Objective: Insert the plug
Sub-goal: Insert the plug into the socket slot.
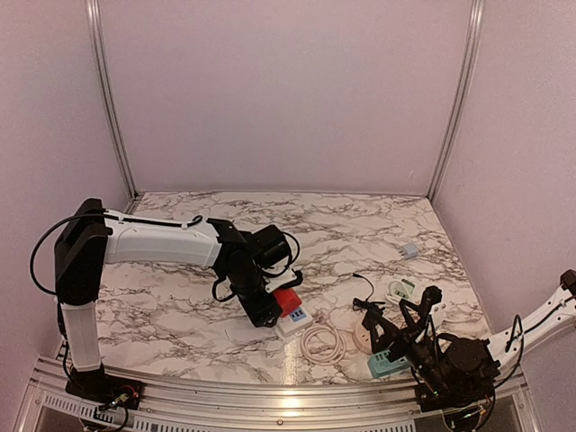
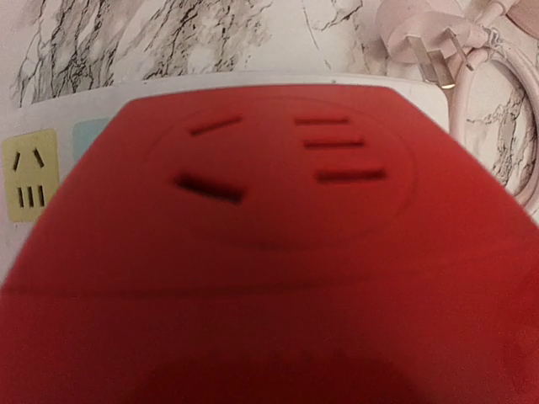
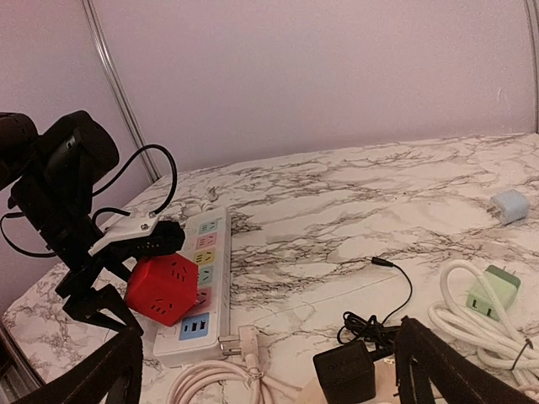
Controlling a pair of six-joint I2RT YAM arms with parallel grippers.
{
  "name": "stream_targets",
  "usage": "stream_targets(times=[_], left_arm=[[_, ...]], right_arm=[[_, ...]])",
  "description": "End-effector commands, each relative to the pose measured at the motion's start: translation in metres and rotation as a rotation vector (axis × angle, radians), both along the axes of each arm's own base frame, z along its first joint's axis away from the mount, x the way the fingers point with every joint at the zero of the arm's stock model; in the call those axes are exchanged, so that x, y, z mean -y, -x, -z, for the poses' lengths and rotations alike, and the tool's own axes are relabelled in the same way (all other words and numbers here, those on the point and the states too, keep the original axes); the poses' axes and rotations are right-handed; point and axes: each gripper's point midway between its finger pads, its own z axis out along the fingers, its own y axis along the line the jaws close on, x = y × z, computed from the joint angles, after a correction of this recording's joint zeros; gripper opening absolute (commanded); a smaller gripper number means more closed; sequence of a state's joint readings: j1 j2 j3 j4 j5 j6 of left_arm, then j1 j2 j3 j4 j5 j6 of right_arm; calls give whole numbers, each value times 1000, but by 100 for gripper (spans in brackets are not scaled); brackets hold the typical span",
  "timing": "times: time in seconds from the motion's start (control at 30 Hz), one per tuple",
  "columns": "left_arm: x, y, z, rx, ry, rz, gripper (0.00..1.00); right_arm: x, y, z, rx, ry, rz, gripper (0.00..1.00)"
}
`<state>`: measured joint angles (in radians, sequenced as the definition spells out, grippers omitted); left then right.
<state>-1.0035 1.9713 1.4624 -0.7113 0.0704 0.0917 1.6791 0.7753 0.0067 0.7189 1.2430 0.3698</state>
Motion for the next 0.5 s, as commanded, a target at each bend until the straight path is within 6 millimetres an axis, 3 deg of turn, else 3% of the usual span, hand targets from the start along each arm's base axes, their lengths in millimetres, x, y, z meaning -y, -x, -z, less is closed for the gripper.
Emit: stream_targets(times=[0.0, 0.17, 0.47], left_arm=[[0, 6, -10, 25, 67, 5, 81], [-1, 4, -11, 59, 96, -2, 87], [-5, -6, -38, 191, 233, -46, 99]], right_arm=[[16, -2, 35, 7, 88, 2, 98], [16, -3, 36, 6, 92, 4, 99], [15, -3, 36, 6, 94, 3, 99]])
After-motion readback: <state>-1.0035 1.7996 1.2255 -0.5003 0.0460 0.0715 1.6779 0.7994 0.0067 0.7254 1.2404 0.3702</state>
